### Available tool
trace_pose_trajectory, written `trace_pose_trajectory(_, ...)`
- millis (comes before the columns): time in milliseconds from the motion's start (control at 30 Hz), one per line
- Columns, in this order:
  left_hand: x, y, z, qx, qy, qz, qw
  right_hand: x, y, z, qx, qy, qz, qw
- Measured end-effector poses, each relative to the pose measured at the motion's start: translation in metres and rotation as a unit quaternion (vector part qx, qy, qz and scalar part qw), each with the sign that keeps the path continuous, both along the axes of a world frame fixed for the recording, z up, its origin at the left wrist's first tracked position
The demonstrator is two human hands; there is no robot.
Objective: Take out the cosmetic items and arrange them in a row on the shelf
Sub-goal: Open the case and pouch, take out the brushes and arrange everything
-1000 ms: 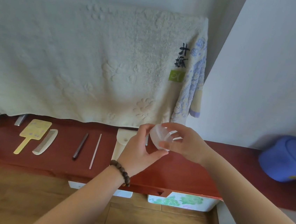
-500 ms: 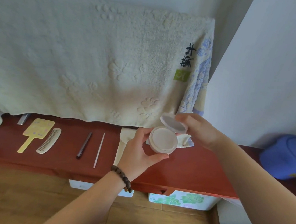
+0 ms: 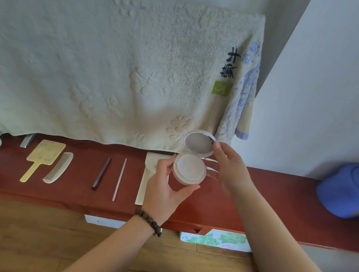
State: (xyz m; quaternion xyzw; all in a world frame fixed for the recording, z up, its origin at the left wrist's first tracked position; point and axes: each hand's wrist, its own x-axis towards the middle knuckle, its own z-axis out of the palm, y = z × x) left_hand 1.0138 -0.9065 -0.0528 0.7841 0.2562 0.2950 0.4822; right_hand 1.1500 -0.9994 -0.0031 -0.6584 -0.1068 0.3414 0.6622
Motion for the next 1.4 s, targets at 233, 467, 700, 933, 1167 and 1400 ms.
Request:
trace_pose_trajectory(233, 0.005, -0.009, -0.019, 0.001, 0.068, 0.004, 0.998, 0.01, 0.011, -0.02, -0.05, 0.054, -0.013, 0.997)
trace_pose_trajectory(467, -0.006, 0.014, -0.056, 0.144, 0.292, -0.052, 0.944, 0.031, 0.015, -0.066, -0.153, -0.012, 0.003, 0.988)
trace_pose_trajectory(700, -0.02, 0.036, -0.094, 0.219, 0.453, -0.101, 0.858, 0.029, 0.023, -0.122, -0.203, -0.035, 0.044, 0.978)
trace_pose_trajectory(933, -0.022, 0.04, -0.109, 0.219, 0.461, -0.123, 0.851, 0.03, 0.032, -0.138, -0.238, -0.095, 0.042, 0.966)
trace_pose_trajectory(1167, -0.025, 0.044, -0.113, 0.201, 0.456, -0.138, 0.856, 0.0, 0.01, -0.148, -0.338, -0.205, -0.011, 0.918)
trace_pose_trajectory(1400, -0.026, 0.044, -0.116, 0.214, 0.456, -0.138, 0.853, -0.041, 0.016, -0.166, -0.437, -0.372, 0.068, 0.816)
